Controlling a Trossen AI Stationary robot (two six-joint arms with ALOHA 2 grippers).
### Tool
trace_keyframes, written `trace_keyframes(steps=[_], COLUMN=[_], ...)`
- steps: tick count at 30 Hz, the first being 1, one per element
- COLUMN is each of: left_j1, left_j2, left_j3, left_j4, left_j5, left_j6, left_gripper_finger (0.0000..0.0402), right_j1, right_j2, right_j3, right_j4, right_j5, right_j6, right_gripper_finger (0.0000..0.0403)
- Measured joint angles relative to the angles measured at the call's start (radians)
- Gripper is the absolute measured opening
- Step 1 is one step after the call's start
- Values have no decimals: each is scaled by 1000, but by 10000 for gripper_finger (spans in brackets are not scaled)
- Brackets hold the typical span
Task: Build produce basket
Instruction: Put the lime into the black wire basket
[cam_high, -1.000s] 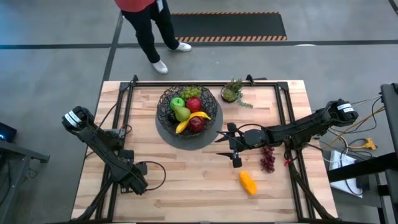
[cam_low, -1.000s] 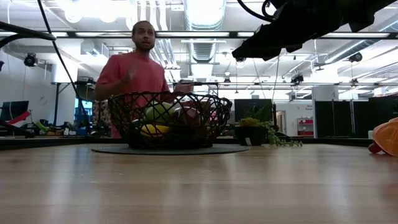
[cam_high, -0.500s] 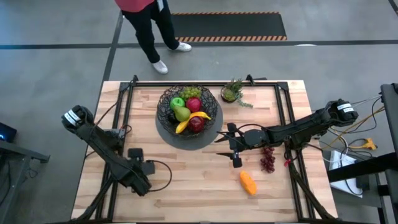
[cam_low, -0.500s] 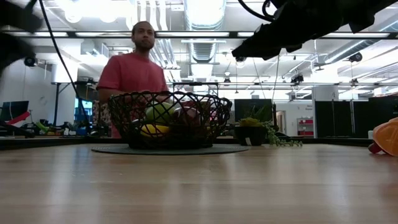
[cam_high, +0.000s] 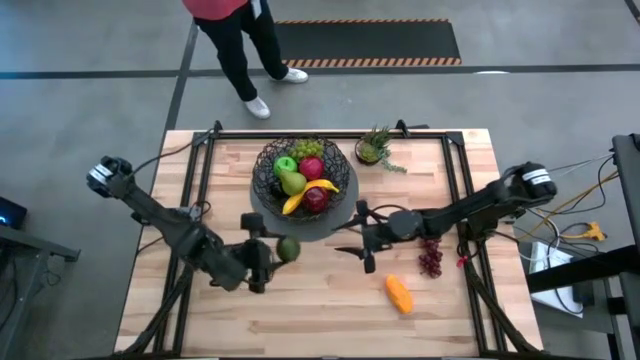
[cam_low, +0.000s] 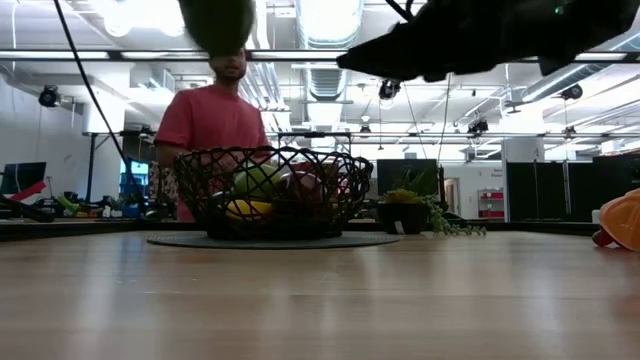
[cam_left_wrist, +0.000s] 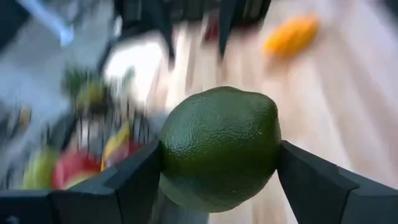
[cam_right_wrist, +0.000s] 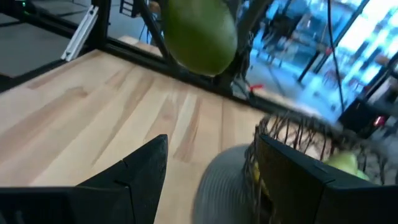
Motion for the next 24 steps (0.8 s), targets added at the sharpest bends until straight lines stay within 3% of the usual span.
trace_keyframes(steps=[4, 9, 15, 19, 24], left_j1=[22, 48, 81, 104, 129], left_j2=[-65, -98, -97, -97, -86], left_j3=[-108, -241, -316, -324, -326], left_j4=[291, 542, 720, 726, 734], left_j5=[41, 47, 47, 47, 47], left_j6=[214, 343, 417, 411, 408], left_gripper_finger=[270, 269, 269, 269, 269], right_j1=[12, 25, 19, 19, 14], right_j2=[82, 152, 168, 169, 174], right_j3=[-1, 10, 92, 148, 183], right_j4=[188, 394, 278, 164, 156], right_j5=[0, 3, 64, 65, 104], right_j6=[-99, -184, -104, -138, -179], right_gripper_finger=[229, 225, 265, 304, 332])
